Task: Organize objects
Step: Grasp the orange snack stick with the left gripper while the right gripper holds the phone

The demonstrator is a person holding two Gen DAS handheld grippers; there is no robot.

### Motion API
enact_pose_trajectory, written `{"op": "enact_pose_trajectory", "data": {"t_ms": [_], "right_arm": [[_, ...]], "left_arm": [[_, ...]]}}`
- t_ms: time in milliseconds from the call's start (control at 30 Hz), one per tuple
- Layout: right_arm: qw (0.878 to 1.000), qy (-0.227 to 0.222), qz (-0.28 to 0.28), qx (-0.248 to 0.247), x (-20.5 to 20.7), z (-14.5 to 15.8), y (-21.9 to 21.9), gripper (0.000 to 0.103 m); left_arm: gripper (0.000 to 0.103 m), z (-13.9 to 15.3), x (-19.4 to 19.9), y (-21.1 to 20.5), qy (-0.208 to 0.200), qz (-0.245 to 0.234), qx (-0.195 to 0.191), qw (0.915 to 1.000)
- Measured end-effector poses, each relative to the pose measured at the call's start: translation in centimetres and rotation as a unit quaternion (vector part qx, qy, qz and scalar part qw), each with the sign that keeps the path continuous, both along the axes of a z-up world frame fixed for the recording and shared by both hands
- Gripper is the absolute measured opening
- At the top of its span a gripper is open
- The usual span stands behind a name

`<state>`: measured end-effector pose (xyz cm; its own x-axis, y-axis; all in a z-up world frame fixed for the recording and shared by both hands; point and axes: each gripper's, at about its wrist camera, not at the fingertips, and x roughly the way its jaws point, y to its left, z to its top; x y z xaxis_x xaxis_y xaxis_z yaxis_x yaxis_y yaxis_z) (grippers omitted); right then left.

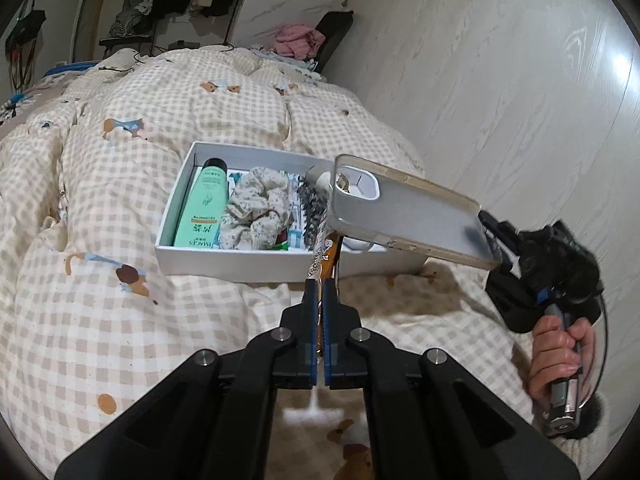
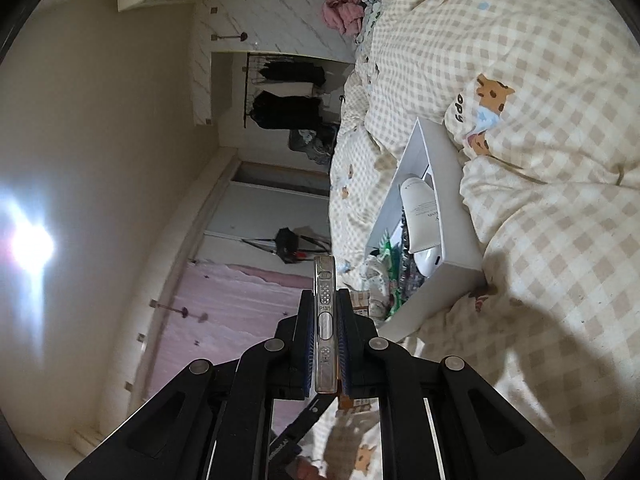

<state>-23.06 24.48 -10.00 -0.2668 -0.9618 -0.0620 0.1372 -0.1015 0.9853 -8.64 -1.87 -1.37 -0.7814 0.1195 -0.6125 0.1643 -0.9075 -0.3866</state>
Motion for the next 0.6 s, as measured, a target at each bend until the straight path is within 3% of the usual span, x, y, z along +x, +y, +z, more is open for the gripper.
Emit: {"op": "enact_pose_trajectory", "data": {"t_ms": [467, 600], "right_arm": [[0.998, -0.002, -0.005, -0.061, -0.3, -2.3, 0.7, 0.01], [0.996, -0.008, -0.011, -0.085, -0.3, -3.1, 1.1, 0.01]], "left_arm": [[0.002, 1.3, 1.3, -1.4, 0.04, 0.013, 0.049, 0.9979], [0.002, 1.5, 1.4, -1.5, 0.044, 0.021, 0.045, 0.9978]]}}
